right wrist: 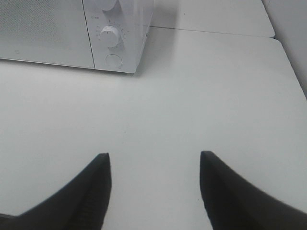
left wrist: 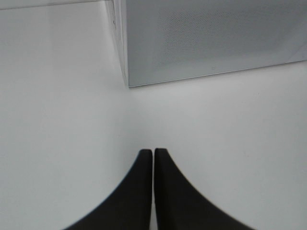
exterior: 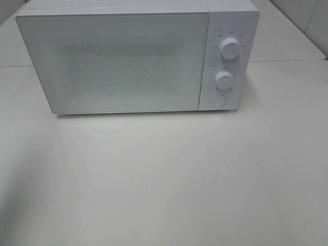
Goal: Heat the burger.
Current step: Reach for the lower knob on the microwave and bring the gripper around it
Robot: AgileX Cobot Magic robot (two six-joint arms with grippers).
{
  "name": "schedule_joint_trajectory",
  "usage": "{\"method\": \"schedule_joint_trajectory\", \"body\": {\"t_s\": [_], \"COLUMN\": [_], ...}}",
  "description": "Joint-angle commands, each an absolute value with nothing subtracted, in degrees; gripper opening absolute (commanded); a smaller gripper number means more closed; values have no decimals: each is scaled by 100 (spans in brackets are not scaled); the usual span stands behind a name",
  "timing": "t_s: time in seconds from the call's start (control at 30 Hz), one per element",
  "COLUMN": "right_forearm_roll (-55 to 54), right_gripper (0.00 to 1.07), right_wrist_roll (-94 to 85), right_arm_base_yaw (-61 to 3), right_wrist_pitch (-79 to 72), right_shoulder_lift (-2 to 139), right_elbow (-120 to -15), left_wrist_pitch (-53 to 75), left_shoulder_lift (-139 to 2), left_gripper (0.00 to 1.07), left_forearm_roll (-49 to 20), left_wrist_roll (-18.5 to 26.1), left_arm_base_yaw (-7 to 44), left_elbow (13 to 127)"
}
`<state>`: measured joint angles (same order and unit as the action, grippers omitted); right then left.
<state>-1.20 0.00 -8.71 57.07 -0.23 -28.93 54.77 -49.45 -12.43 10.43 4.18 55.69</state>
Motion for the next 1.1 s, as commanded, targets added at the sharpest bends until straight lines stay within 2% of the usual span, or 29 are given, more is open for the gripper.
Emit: {"method": "schedule_joint_trajectory", "body": {"t_s": [0.03, 0.6, 1.1], "right_forearm_roll": [-143, -143, -143], "right_gripper": [51, 51, 51], "right_wrist_roll": [-46, -46, -46], "right_arm_base_yaw": [-859, -859, -859], "right_wrist_pitch": [5667, 5667, 5667], "right_shoulder_lift": [-195, -195, -195], "right_elbow": [-2893, -2893, -2893], "left_wrist_pitch": [5667, 6520, 6761], "left_shoulder_lift": [-4183, -1478, 97], "left_gripper": [0, 0, 0], "left_forearm_roll": [-1261, -1266, -1266], "left_wrist_roll": [1014, 1077, 1060], "left_arm_base_yaw": [407, 407, 407], "left_elbow": [5306, 4263, 3146]}}
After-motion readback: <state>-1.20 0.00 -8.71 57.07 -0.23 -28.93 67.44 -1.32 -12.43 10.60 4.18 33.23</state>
